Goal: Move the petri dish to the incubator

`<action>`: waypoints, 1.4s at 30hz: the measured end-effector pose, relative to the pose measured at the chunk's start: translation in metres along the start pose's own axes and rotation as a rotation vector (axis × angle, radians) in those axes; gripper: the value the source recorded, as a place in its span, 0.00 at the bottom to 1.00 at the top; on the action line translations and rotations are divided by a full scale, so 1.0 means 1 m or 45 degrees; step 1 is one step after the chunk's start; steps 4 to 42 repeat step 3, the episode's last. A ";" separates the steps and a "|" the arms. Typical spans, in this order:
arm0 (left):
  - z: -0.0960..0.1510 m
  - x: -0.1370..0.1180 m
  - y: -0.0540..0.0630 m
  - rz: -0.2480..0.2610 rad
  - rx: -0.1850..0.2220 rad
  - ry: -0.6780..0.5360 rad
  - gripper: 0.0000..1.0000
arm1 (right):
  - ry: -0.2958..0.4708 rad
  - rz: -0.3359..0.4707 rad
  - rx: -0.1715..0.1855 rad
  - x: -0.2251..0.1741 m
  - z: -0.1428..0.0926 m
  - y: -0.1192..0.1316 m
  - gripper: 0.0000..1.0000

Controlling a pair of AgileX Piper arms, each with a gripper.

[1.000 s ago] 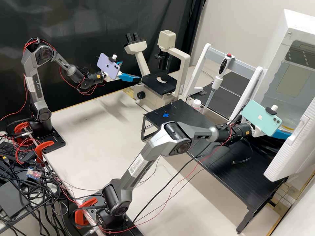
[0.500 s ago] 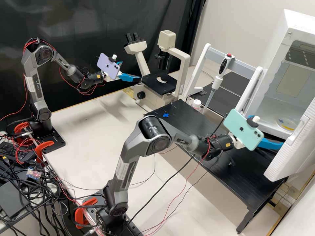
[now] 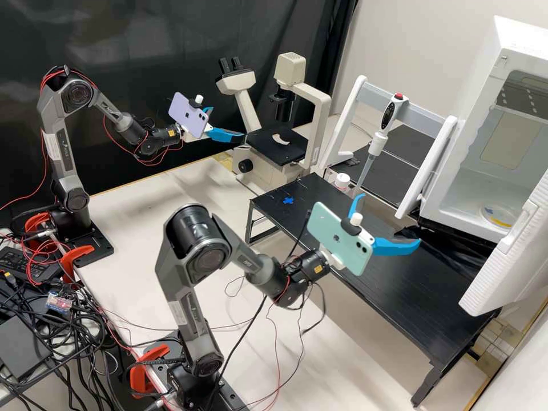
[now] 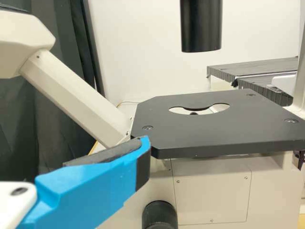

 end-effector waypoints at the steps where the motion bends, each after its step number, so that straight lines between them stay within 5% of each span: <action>1: 0.000 0.000 0.000 0.000 0.000 0.000 1.00 | 0.010 -0.018 0.020 -0.008 -0.002 -0.002 1.00; 3: 0.000 0.000 0.000 0.000 0.000 0.000 1.00 | 0.012 -0.053 0.052 -0.020 -0.003 -0.006 1.00; 42: 0.000 0.000 0.000 0.000 0.000 0.000 1.00 | 0.012 -0.053 0.052 -0.020 -0.003 -0.006 1.00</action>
